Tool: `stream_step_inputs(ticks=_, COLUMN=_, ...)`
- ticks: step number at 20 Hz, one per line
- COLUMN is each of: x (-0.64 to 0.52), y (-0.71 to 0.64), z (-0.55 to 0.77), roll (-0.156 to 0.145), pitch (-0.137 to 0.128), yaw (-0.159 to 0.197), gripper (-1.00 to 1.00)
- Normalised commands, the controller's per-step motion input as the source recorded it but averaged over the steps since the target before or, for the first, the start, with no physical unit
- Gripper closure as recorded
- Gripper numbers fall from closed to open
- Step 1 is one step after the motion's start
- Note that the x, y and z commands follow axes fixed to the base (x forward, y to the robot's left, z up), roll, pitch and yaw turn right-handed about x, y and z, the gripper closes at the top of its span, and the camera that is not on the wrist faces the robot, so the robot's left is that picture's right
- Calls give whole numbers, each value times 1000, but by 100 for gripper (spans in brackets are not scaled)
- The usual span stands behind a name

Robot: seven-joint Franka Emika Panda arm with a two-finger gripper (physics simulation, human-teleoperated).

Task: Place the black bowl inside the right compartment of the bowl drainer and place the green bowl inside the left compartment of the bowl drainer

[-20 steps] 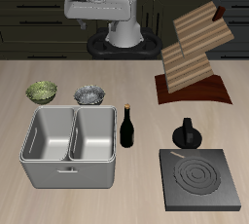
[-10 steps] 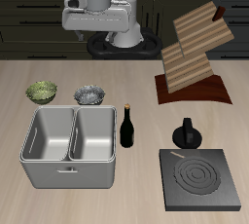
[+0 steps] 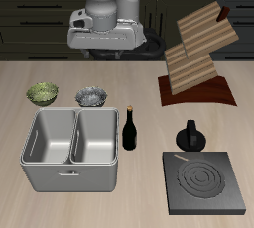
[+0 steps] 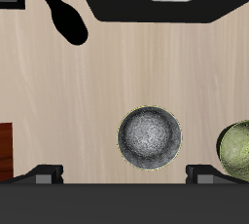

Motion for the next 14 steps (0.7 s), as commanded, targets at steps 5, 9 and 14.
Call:
stream_step_inputs(ticks=5, x=19, y=139, z=-204, roll=10, pitch=-9, yaw=-19, gripper=-100)
stream_step_inputs(ticks=9, x=-54, y=46, z=-274, roll=-1, pitch=6, yaw=22, gripper=-100)
stream_step_inputs(ticks=14, x=-166, y=-212, z=-229, roll=-30, pitch=-18, yaw=-6, gripper=-100)
